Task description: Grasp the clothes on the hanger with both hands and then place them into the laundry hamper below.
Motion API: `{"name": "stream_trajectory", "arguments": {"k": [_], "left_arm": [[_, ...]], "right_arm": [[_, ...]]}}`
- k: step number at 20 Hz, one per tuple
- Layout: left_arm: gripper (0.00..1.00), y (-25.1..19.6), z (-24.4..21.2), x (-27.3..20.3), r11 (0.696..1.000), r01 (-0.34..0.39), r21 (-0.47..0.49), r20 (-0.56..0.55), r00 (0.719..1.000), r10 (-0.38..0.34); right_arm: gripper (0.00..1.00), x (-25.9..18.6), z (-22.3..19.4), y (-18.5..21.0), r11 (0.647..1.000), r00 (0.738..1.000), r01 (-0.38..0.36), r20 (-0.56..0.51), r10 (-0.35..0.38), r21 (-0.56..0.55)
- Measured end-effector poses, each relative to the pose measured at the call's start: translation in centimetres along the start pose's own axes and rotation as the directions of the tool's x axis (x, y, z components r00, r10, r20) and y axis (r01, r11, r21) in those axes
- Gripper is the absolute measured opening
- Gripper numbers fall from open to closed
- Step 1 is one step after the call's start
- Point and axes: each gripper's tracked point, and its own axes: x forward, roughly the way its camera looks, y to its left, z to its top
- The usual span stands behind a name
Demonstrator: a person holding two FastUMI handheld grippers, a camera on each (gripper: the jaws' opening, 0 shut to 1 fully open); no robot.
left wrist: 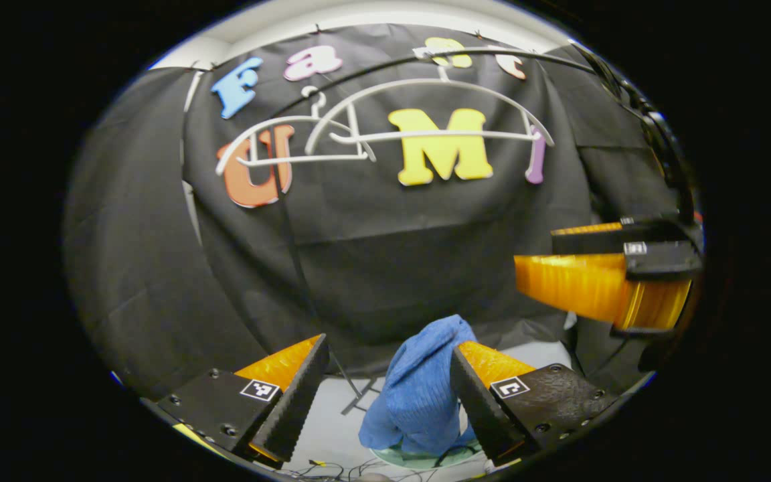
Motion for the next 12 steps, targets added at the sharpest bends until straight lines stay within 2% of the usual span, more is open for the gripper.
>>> {"name": "stream_trajectory", "arguments": {"k": [2,5,10,11,12], "left_arm": [[0.98,-1.3,-1.8,-0.1,0.999,0.047,0.027,-0.046,0.998,-0.045],[0.98,-3.0,-3.7,-0.3,0.989,0.139,-0.050,-0.119,0.982,-0.145],[0.98,0.1,-1.2,-0.7,0.992,0.055,-0.110,-0.044,0.997,-0.060],[1.00,0.5,-0.6,-1.1,0.993,0.039,-0.112,-0.028,0.999,-0.042],[0.97,0.7,0.2,-1.5,0.994,0.025,-0.110,-0.019,0.999,-0.027]], "right_arm": [[0.99,0.2,-1.0,0.2,1.000,1.000,-0.002,-0.020,0.002,-0.007],[1.00,0.2,-2.3,-0.4,1.000,0.999,0.013,-0.050,-0.012,0.012],[0.99,-0.2,-1.9,-1.1,0.999,0.998,0.034,-0.045,-0.032,0.035],[0.99,-0.4,-1.6,-1.2,0.999,0.998,0.040,-0.039,-0.039,0.033],[0.99,-0.6,-1.1,-1.3,0.999,0.999,0.043,-0.031,-0.042,0.033]]}}
